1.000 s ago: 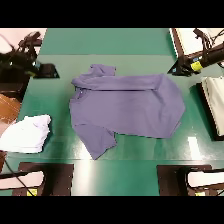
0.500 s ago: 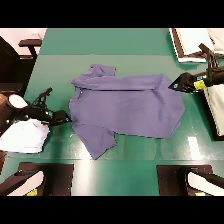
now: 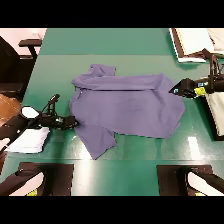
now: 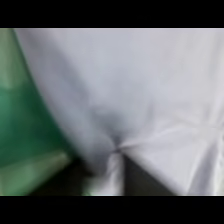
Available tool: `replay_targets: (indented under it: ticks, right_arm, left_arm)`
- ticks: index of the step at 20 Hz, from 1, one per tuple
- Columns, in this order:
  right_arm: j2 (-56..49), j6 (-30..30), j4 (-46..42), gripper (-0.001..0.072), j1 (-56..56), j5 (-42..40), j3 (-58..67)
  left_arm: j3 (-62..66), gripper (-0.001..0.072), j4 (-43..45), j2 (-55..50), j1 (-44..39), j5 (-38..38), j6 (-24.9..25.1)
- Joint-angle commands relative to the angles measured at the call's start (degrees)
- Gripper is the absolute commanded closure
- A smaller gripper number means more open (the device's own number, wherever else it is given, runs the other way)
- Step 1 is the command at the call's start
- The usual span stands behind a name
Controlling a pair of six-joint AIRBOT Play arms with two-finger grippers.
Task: Fold the shirts.
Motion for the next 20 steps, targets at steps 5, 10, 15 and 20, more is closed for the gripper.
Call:
replay_targets:
  ticks: [5, 10, 15, 20]
  right_arm:
    - [3.15, 0.07, -5.62, 0.0375, -13.20, 7.06, -8.52]
    - [8.02, -0.26, -5.79, 0.0403, -29.07, 1.42, -27.02]
    - [7.96, -1.99, -5.73, 0.0409, -31.23, -5.09, -35.10]
    - [7.96, -1.88, -5.46, 0.0410, -24.72, -11.74, -35.28]
  left_arm:
    - [9.73, 0.0686, 1.66, 2.38, -2.27, -3.72, -0.59]
    - [14.67, 0.0685, 2.03, 2.49, -2.27, -6.64, -0.44]
    - [14.67, 0.0685, 2.14, 2.47, -2.27, -6.38, -0.42]
    - [14.67, 0.0685, 2.14, 2.47, -2.29, -6.49, -0.42]
